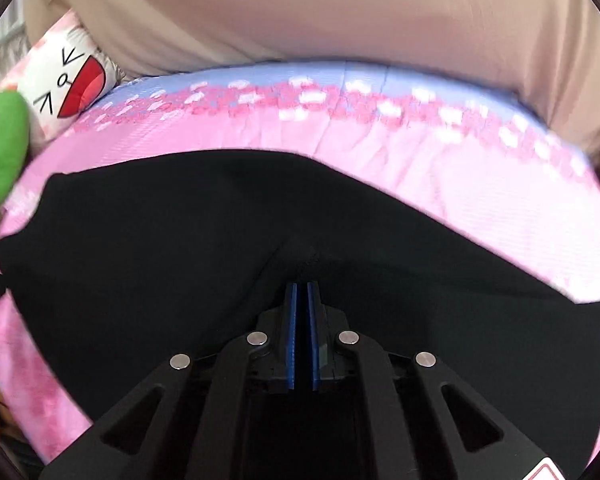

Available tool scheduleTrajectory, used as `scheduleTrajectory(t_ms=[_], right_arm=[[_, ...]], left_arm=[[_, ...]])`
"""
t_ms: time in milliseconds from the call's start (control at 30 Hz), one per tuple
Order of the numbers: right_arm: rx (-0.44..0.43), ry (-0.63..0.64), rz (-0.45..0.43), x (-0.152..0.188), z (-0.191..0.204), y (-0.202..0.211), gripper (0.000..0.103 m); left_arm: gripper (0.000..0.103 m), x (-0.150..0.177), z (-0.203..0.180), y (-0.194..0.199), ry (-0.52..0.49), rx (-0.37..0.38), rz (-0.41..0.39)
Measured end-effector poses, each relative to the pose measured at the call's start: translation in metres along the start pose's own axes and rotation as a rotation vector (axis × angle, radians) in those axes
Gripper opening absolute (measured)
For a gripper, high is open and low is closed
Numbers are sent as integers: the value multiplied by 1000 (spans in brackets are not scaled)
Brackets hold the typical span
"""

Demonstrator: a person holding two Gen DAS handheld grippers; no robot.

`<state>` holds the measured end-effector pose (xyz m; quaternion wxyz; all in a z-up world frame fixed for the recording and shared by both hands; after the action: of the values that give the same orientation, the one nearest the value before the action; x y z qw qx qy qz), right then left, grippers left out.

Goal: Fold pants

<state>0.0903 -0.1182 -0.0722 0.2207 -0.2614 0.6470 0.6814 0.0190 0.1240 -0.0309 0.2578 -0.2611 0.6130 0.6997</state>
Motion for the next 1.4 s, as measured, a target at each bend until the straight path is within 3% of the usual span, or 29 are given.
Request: scheduleTrajectory(t_ms=[167,300,433,533,633,733,900,1033,1133,1267,1400], right_arm=[[-27,-32,-53,-1,3,33,6],[-6,-29,4,15,2,18,6],[-36,-54,-41,29,6,42,6],[-34,-26,2,46,13,34,6],[-18,-20,-19,47,15,42,7],[-67,-35,-38,46,16,52,7],[-41,-14,-18,51,17,44,7],[-40,-17,-61,47,16,64,8],[18,-1,-96,45,14,77,8],[55,-2,-122,43,10,85,23],[63,-18,-128,41,6,82,24]], left_arm=[[90,-3,1,-4,1,0,1],[90,-2,0,-12,-5,1,15],[90,-2,-1,-17,-12,-6,25],[90,-1,-1,-23,-11,-10,35],[90,-1,-4,-27,-15,-18,45],[90,-1,-5,-28,-15,-23,48],[90,1,-3,-32,-6,-28,64],[92,1,2,-31,-4,-51,63],[92,1,8,-32,8,-63,66],[92,1,15,-33,25,-73,73],[92,1,14,-33,21,-70,75]])
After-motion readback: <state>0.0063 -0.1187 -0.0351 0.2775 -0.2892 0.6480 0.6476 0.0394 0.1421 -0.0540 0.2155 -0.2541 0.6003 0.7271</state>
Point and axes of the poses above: each gripper's, at about its wrist camera, not at the fingertips, and y roughly against the way its jaws point, z to its left, x to its underside, the point moved 4 cm from there along -y, roughly the way its jaws point, and after that the axes turned 3 degrees about -y, right-handed, at the moved point
